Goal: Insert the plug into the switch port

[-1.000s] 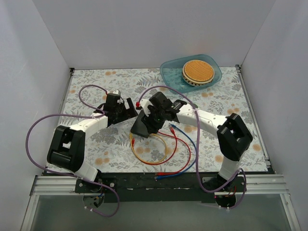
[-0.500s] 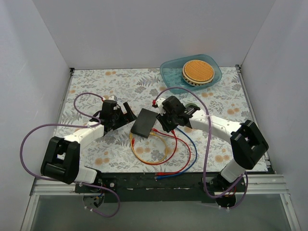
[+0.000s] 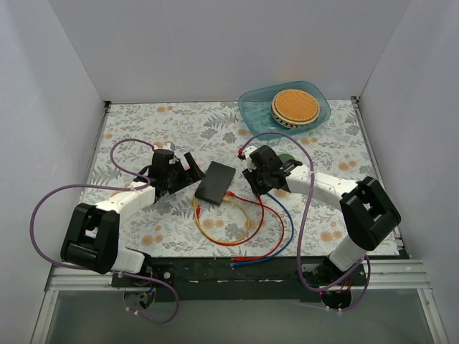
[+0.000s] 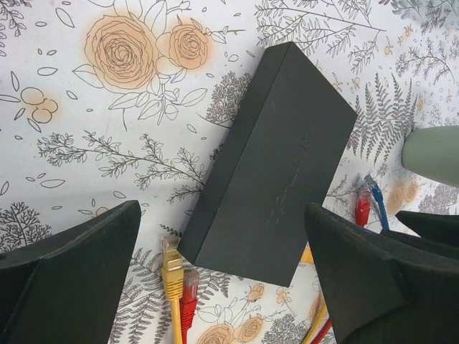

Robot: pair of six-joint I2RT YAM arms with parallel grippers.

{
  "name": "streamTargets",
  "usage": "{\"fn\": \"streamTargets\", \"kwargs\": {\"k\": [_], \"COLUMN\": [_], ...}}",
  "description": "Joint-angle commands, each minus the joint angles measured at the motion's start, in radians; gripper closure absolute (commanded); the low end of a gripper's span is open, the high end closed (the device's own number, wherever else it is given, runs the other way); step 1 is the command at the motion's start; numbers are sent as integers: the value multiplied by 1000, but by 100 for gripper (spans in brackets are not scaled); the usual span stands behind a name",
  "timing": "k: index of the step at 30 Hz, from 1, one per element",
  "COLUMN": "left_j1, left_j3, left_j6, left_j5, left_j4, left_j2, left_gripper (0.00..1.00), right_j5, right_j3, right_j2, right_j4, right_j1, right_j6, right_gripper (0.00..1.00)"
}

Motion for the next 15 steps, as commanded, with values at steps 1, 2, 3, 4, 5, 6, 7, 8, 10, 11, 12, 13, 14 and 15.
{"fn": "streamTargets", "kwargs": {"k": [1, 2, 3, 4, 5, 6, 7, 8, 10, 11, 12, 13, 14, 15], "left_j1": [-2, -2, -2, -2, -2, -2, -2, -2, -2, -2, -2, -2, -2, -2], "left_j3": [-11, -11, -11, -11, -11, -14, -14, -14, -17, -16, -16, -16, -16, -17], "left_j6": [0, -1, -1, 0, 0, -1, 0, -1, 0, 0, 0, 2, 0, 2], "left_j5": [17, 17, 20, 21, 24, 26, 26, 27, 29, 29, 30, 34, 34, 35], "left_j4": [21, 24, 24, 24, 25, 25, 28, 28, 30, 33, 31, 31, 33, 34], "left_j2": [-17, -17, -15, -15, -15, -17, -15, -15, -14, -14, -12, -11, -9, -6], "left_gripper": [2, 2, 2, 2, 2, 2, 2, 2, 2, 2, 2, 2, 2, 2], "right_j5": [25, 24, 16, -1, -7, -13, -24, -30, -38, -39, -44, -47, -53, -58], "right_j3": [-15, -16, -21, -21, -19, -21, -24, -25, -32, -32, -32, -33, -38, -39], "right_j2": [2, 5, 14, 18, 22, 31, 31, 33, 39, 41, 47, 50, 53, 54], "right_j4": [78, 86, 97, 100, 100, 108, 111, 114, 120, 117, 118, 115, 118, 120], "right_j1": [-14, -24, -29, -37, -50, -55, -61, -69, -75, -79, -81, -83, -89, -89], "right_j6": [4, -4, -10, -11, -15, -18, -19, -21, -24, -25, -27, -30, -31, -31], "right_gripper": [61, 62, 62, 62, 63, 63, 63, 64, 64, 64, 65, 66, 67, 67]}}
